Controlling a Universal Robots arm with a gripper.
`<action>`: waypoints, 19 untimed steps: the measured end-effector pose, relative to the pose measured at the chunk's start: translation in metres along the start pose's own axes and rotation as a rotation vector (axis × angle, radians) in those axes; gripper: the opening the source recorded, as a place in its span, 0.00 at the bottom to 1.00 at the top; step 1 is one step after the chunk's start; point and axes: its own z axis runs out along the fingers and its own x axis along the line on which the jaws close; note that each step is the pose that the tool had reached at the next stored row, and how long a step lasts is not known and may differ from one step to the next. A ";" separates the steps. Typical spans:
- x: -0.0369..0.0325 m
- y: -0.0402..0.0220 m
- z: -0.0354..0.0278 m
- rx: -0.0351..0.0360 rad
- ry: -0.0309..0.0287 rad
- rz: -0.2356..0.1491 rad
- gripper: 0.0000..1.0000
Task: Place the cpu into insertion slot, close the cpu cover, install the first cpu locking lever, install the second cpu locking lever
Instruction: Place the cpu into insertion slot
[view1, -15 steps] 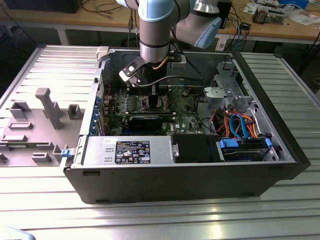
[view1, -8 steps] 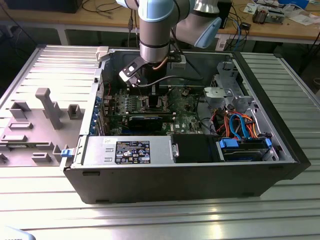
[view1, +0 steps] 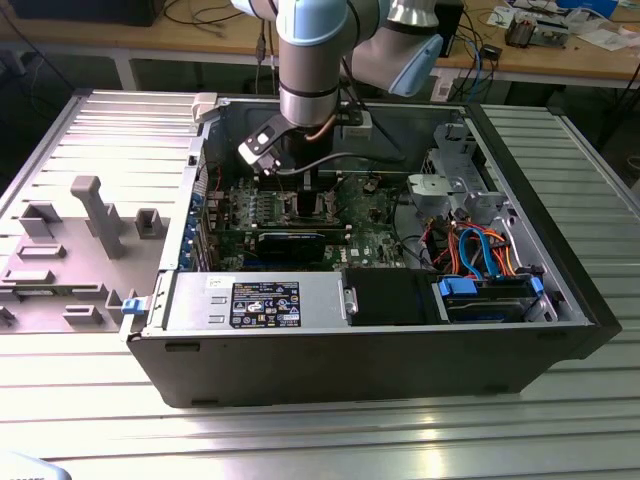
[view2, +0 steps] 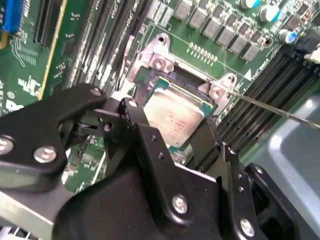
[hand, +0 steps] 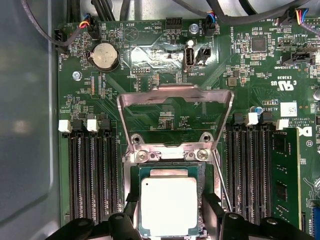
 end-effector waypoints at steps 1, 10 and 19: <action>-0.0008 0.0000 0.0000 0.0000 -0.0001 0.000 0.62; -0.0027 0.0001 0.0000 0.0000 0.0001 0.000 0.62; -0.0046 0.0002 -0.0035 0.0001 0.0011 0.000 0.62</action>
